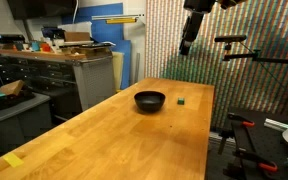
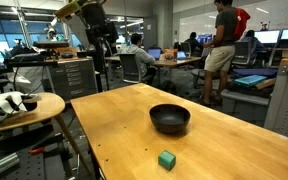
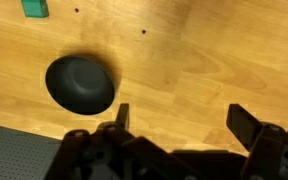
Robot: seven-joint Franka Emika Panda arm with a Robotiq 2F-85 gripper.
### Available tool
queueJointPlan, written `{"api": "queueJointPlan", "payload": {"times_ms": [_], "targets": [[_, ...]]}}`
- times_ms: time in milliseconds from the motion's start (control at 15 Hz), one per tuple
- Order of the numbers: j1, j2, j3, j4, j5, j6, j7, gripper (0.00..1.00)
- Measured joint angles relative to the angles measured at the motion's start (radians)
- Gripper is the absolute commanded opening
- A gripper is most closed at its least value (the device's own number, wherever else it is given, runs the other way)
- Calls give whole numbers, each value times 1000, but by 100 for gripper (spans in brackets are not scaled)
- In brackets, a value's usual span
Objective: Pick up the green box and put it in the bowl
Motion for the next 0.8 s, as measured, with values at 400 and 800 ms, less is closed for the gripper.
{"api": "queueJointPlan", "payload": {"times_ms": [400,800], "targets": [[0,-2,0,7,0,0,0,100],[-3,12,-14,-13,-12,1,-15,100]]}}
